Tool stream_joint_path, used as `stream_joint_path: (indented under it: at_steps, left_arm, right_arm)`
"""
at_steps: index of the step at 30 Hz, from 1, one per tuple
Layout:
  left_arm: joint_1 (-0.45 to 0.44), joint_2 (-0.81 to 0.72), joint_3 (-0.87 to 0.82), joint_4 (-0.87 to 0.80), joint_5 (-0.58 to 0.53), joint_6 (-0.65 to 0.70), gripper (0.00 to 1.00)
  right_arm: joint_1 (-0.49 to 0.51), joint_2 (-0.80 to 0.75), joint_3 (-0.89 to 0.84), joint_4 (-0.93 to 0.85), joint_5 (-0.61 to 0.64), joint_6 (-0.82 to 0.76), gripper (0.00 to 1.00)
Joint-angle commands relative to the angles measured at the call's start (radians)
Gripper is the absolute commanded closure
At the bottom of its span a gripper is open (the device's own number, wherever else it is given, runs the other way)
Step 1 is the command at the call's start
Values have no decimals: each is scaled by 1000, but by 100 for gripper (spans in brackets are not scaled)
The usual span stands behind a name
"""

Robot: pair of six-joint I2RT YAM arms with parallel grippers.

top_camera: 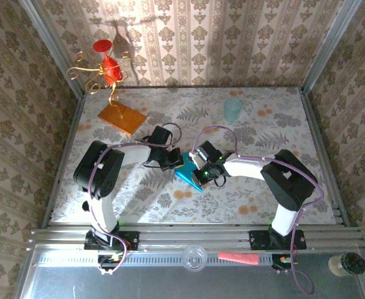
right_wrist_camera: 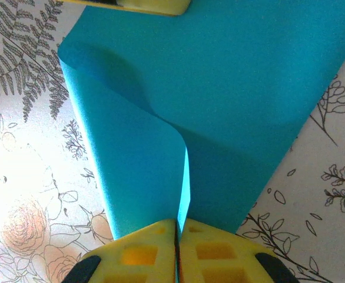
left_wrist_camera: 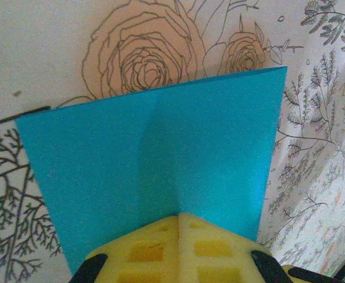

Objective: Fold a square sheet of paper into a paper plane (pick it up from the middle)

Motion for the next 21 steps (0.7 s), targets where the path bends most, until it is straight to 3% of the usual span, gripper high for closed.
stream_joint_path:
  at_steps: [1,7,12,21]
  left_arm:
    - [-10,18,11,-68,-22,22,98]
    - [-12,-82,34,-79,-62,-4,94]
    - [-25,-194,-20,-44,-131,-85,86]
    - [-61,-281,-159,83,-107,-242,84]
  right_arm:
    - [-4,38,20,-42,30,8,89]
    - [-4,55,26,-68,32,12,89]
    - [-5,70,45,-92,31,17,89]
    - [-21,103,81,-129,3,39,87]
